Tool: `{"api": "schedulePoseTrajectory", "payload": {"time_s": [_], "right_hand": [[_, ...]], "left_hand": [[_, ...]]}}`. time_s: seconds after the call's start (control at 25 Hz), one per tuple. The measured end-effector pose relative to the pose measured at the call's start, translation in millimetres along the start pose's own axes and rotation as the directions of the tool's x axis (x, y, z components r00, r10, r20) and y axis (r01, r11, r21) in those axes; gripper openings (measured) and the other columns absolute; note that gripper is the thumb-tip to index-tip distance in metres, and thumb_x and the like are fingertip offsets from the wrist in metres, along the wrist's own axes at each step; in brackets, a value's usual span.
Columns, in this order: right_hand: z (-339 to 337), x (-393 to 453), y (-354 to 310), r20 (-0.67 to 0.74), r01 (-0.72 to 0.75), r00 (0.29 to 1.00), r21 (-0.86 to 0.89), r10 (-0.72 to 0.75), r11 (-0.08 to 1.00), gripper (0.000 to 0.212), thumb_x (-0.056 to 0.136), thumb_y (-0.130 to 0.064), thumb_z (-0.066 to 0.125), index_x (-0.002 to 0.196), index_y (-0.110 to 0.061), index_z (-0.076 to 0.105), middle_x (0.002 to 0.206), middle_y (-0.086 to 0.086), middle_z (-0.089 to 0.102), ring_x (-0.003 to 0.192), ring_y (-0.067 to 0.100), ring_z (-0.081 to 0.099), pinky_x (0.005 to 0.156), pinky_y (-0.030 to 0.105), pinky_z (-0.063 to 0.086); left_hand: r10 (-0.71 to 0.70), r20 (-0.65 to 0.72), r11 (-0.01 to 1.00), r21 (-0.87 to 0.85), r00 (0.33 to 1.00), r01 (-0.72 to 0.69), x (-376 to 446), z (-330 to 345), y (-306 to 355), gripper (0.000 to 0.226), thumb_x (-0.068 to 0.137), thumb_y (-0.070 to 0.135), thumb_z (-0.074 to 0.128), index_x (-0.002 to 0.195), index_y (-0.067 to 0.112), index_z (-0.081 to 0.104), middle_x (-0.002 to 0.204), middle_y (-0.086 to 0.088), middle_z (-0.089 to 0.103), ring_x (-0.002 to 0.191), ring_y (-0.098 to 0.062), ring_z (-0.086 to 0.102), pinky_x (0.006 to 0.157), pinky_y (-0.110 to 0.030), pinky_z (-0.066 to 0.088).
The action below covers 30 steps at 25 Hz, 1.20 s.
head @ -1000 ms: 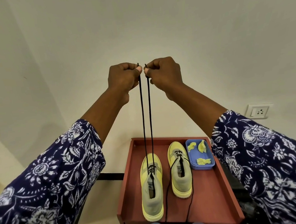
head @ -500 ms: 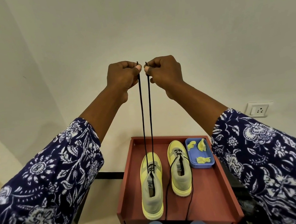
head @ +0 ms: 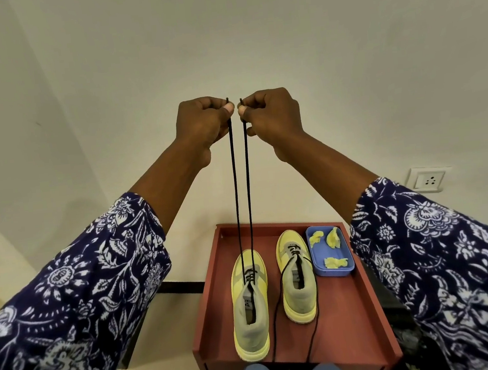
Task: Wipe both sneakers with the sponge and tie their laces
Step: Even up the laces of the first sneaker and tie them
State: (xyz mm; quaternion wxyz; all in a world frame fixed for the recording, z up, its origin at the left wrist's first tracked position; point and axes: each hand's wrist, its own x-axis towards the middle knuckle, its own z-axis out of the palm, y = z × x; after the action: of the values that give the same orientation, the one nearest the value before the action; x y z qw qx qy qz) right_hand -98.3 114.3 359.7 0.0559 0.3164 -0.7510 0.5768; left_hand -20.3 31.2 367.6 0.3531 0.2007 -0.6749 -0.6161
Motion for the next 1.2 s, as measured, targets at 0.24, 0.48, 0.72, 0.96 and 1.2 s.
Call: {"api": "schedulePoseTrajectory", "payload": {"time_s": [0.24, 0.48, 0.72, 0.96, 1.2], "right_hand": [[6, 1, 8, 0.014, -0.01, 1.0, 0.027, 0.01, 1.0, 0.008, 0.083, -0.019, 0.064, 0.086, -0.016, 0.071, 0.083, -0.001, 0.067, 0.089, 0.023, 0.065, 0.081, 0.045, 0.055], [9, -7, 32, 0.041, -0.079, 0.996, -0.016, 0.08, 0.997, 0.01, 0.085, -0.021, 0.062, 0.09, -0.017, 0.071, 0.082, -0.005, 0.063, 0.082, 0.025, 0.066, 0.082, 0.045, 0.055], [20, -22, 95, 0.093, -0.205, 0.973, -0.06, 0.21, 0.977, 0.01, 0.086, -0.021, 0.059, 0.09, -0.017, 0.068, 0.08, -0.002, 0.064, 0.071, 0.027, 0.067, 0.081, 0.045, 0.055], [59, -57, 189, 0.141, -0.466, 0.867, -0.113, 0.478, 0.878, 0.007, 0.088, -0.013, 0.053, 0.085, -0.011, 0.059, 0.09, 0.011, 0.067, 0.076, 0.034, 0.068, 0.077, 0.047, 0.056], [85, -97, 264, 0.307, -0.668, 0.688, -0.087, 0.658, 0.739, 0.047, 0.091, -0.005, 0.042, 0.136, -0.015, 0.037, 0.105, 0.001, 0.052, 0.103, 0.034, 0.062, 0.037, 0.012, 0.036]], "left_hand": [[0.005, 0.015, 1.0, 0.005, 1.0, -0.005, 4, 0, -9, 0.014, 0.087, 0.007, 0.062, 0.075, 0.015, 0.063, 0.076, -0.001, 0.063, 0.072, -0.013, 0.062, 0.08, -0.027, 0.056], [-0.024, 0.012, 0.999, 0.04, 1.0, 0.024, 11, -5, -43, 0.011, 0.086, 0.012, 0.064, 0.076, 0.016, 0.064, 0.076, 0.001, 0.06, 0.072, -0.012, 0.057, 0.072, -0.023, 0.052], [-0.156, -0.097, 0.986, 0.037, 0.983, 0.161, 12, -19, -120, 0.014, 0.087, 0.014, 0.062, 0.074, 0.019, 0.06, 0.071, 0.002, 0.056, 0.06, -0.012, 0.05, 0.061, -0.023, 0.044], [-0.398, -0.172, 0.917, -0.09, 0.901, 0.388, -6, -28, -215, 0.019, 0.091, 0.002, 0.049, 0.079, 0.016, 0.051, 0.076, -0.006, 0.058, 0.062, -0.013, 0.055, 0.056, -0.022, 0.042], [-0.559, -0.176, 0.826, -0.04, 0.81, 0.562, -33, -36, -290, 0.007, 0.095, 0.01, 0.047, 0.094, 0.015, 0.052, 0.093, -0.006, 0.065, 0.071, -0.013, 0.055, 0.057, -0.023, 0.039]]}}
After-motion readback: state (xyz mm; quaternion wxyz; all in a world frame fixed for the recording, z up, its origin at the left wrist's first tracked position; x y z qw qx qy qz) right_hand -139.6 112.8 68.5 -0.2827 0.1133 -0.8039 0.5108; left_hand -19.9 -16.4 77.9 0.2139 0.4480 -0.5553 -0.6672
